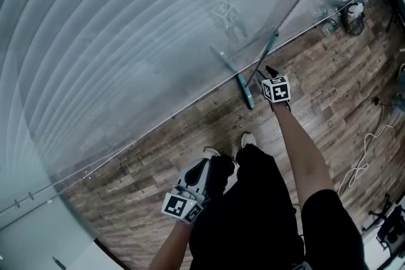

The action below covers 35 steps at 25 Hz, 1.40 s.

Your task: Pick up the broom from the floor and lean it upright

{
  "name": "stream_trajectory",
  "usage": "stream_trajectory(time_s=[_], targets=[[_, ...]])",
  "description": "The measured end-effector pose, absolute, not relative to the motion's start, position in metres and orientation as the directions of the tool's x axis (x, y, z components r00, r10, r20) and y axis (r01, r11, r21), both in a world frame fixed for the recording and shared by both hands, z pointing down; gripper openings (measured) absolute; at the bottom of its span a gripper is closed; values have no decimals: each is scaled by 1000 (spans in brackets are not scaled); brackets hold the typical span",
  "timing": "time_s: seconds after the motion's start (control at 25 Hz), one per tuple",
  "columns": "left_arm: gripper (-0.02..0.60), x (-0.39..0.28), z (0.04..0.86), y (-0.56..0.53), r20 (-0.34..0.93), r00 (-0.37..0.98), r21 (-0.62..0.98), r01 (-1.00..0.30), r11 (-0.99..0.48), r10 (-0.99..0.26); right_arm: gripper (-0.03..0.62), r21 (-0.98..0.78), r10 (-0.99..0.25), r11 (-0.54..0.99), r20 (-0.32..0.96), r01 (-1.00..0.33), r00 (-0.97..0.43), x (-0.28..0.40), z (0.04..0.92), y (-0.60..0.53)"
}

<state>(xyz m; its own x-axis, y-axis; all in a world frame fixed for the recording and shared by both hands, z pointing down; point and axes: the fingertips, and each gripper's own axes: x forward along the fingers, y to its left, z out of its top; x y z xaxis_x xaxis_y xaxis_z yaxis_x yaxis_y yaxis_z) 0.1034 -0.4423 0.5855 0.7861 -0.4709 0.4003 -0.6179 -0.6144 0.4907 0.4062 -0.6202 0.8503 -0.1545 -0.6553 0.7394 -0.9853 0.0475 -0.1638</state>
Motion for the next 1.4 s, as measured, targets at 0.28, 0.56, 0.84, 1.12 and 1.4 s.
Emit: stream_trajectory(time_s=[0.28,0.56,0.84,1.12,1.4], targets=[[20,110,526,-440,398,799,490,-600,-632,-451,175,-275,-670,69,700,-959,-249,387,768,-570],[20,119,478,-439,312,829,486,-559,-672,-464,175,-422,-714,153,578,-893,-395,338,653,-526],[20,105,441,-443,275,825,453,-564,-691,-494,175,-307,-803,190,499,-933,-328,299,560,-489],[20,104,416,-434,219,857,451,-513,-730,-467,173,-280,-863,244,374,-928,-339,242,466,-455],[20,106,357,-442,148,845,352,-530,-772,-513,80,-134,-921,334,166,-933,-354,189,344,-450]])
